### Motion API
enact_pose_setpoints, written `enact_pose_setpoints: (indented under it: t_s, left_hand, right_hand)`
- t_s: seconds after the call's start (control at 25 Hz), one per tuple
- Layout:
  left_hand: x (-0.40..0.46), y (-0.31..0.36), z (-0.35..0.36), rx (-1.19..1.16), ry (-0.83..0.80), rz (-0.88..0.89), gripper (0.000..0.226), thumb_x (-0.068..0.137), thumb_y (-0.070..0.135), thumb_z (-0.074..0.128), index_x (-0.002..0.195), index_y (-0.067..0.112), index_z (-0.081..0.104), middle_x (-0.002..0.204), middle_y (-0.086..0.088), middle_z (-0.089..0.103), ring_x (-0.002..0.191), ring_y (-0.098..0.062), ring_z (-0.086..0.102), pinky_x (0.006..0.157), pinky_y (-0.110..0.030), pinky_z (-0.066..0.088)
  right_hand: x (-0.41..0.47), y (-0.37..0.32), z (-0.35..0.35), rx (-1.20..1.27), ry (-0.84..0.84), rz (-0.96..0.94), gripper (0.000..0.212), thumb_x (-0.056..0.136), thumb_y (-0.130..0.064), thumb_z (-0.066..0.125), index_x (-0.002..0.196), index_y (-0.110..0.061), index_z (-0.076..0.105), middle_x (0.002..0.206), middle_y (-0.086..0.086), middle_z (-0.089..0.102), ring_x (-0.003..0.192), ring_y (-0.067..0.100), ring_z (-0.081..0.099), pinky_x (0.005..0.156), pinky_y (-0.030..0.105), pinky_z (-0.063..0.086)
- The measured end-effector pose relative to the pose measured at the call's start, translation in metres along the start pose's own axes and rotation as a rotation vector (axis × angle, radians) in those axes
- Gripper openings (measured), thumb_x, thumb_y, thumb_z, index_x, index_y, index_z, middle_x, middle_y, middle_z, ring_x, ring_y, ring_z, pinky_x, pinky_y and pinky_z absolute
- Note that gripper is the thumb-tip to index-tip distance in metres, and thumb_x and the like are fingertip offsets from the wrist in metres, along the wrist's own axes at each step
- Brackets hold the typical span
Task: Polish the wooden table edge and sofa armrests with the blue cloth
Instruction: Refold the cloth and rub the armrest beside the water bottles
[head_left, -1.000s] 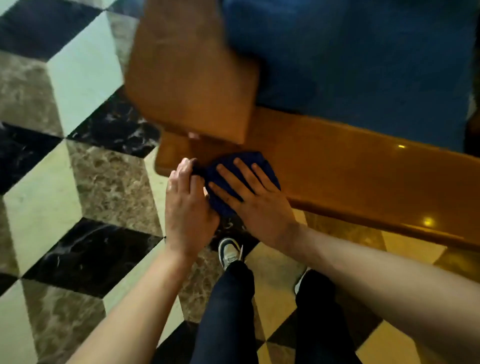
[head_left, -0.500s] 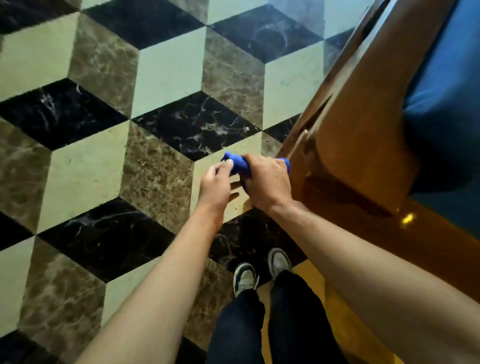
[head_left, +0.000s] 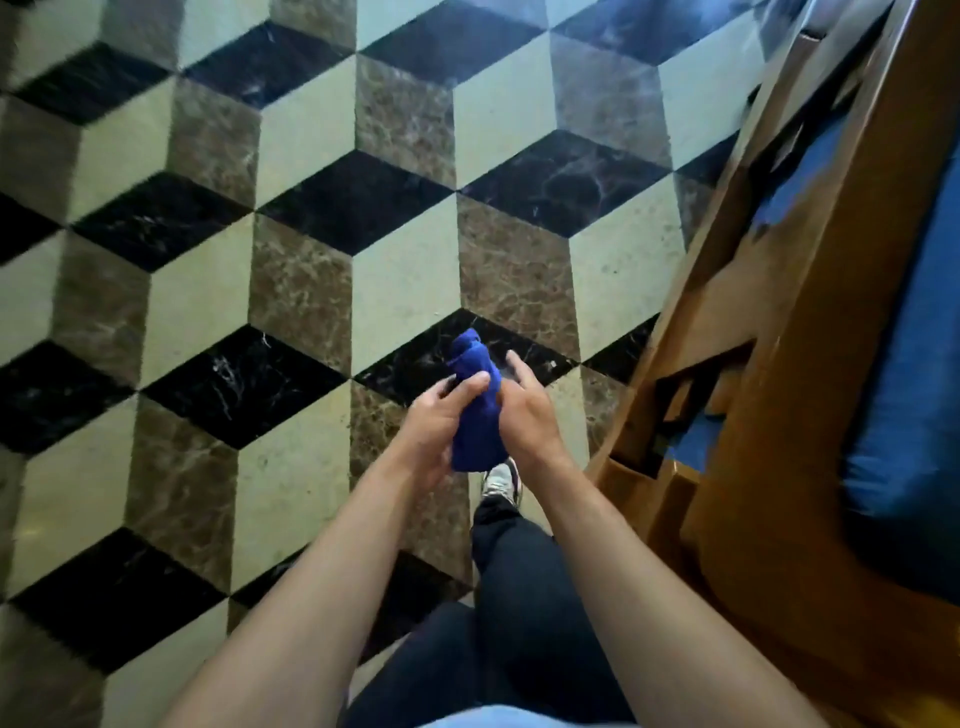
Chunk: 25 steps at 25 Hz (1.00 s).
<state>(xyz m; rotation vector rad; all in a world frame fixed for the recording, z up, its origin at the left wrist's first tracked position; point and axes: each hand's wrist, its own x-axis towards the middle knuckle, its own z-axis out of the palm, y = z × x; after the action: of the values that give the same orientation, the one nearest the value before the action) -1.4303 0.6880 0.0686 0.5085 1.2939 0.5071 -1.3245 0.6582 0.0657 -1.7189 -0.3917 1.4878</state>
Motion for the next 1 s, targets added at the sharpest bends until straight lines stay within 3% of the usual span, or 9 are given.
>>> enact_pose_setpoints:
  t_s: [0.12,0.28,0.4,0.48,0.56,0.64,0.76,0.88,1.0]
  left_hand:
    - [0.019,0.085,-0.005,0.208,0.03,0.029,0.041,0.089,0.003,0.073,0.128,-0.003,0.06,0.127,-0.028,0.067,0.117,-0.045,0.065,0.105,-0.058,0.049]
    - [0.049,0.182,-0.006,0.232,0.085,0.106,0.041,0.079,-0.003,0.079,0.115,0.001,0.059,0.12,-0.028,0.07,0.11,-0.044,0.069,0.098,-0.059,0.053]
    - [0.102,0.247,-0.006,0.072,-0.015,0.097,0.046,0.067,0.001,0.083,0.108,0.004,0.062,0.112,-0.026,0.073,0.092,-0.036,0.073,0.086,-0.05,0.059]
    - [0.148,0.291,-0.009,-0.017,-0.133,0.072,0.048,0.065,0.002,0.081,0.109,0.006,0.062,0.105,-0.021,0.076,0.088,-0.033,0.075,0.077,-0.044,0.061]
    - [0.176,0.322,-0.002,-0.057,-0.238,0.082,0.045,0.066,0.0,0.078,0.108,0.006,0.062,0.1,-0.019,0.077,0.087,-0.034,0.075,0.074,-0.044,0.062]
    - [0.22,0.377,0.006,-0.027,-0.286,0.055,0.04,0.066,-0.001,0.076,0.103,0.005,0.062,0.095,-0.018,0.077,0.082,-0.034,0.075,0.07,-0.043,0.062]
    - [0.275,0.461,0.029,0.06,-0.312,0.048,0.046,0.066,0.001,0.08,0.107,0.003,0.059,0.1,-0.022,0.076,0.085,-0.036,0.075,0.068,-0.044,0.062]
    - [0.33,0.524,0.076,0.185,-0.373,0.045,0.047,0.071,0.018,0.086,0.108,0.008,0.059,0.105,-0.019,0.078,0.089,-0.032,0.076,0.068,-0.046,0.062]
    - [0.393,0.569,0.142,0.355,-0.354,0.046,0.041,0.071,0.026,0.089,0.098,0.01,0.063,0.102,-0.02,0.078,0.087,-0.035,0.076,0.071,-0.058,0.062]
  right_hand:
    - [0.021,-0.06,0.019,0.137,-0.054,0.008,0.051,0.091,0.006,0.054,0.14,-0.007,0.056,0.126,0.013,0.07,0.108,0.022,0.069,0.091,0.031,0.058]
    - [0.065,-0.145,0.031,0.428,-0.084,0.021,0.055,0.082,0.018,0.05,0.13,-0.007,0.058,0.112,0.016,0.068,0.092,0.027,0.068,0.08,0.04,0.061]
    - [0.121,-0.208,0.05,0.73,-0.27,0.174,0.047,0.088,0.001,0.047,0.133,0.0,0.062,0.126,0.026,0.065,0.107,0.035,0.067,0.096,0.046,0.058]
    - [0.167,-0.251,0.074,0.738,-0.39,0.206,0.045,0.093,-0.015,0.049,0.132,0.004,0.064,0.128,0.025,0.067,0.112,0.034,0.07,0.097,0.044,0.058]
    - [0.196,-0.278,0.084,0.667,-0.412,0.193,0.047,0.097,-0.025,0.054,0.138,-0.003,0.062,0.131,0.02,0.067,0.117,0.031,0.068,0.105,0.044,0.053]
    - [0.239,-0.316,0.101,0.619,-0.328,0.188,0.045,0.099,-0.033,0.057,0.135,-0.008,0.066,0.129,0.016,0.07,0.115,0.029,0.069,0.105,0.043,0.053]
    - [0.301,-0.385,0.099,0.471,-0.048,0.055,0.028,0.098,-0.025,0.065,0.115,-0.004,0.072,0.103,0.013,0.079,0.084,0.02,0.077,0.068,0.031,0.062]
    - [0.355,-0.441,0.077,0.352,0.14,-0.088,0.02,0.097,-0.021,0.068,0.113,-0.008,0.072,0.105,0.01,0.08,0.096,0.023,0.076,0.077,0.032,0.061]
    - [0.415,-0.479,0.049,0.26,0.342,-0.208,0.024,0.091,-0.033,0.072,0.111,-0.019,0.071,0.105,0.003,0.079,0.098,0.019,0.074,0.082,0.035,0.061]
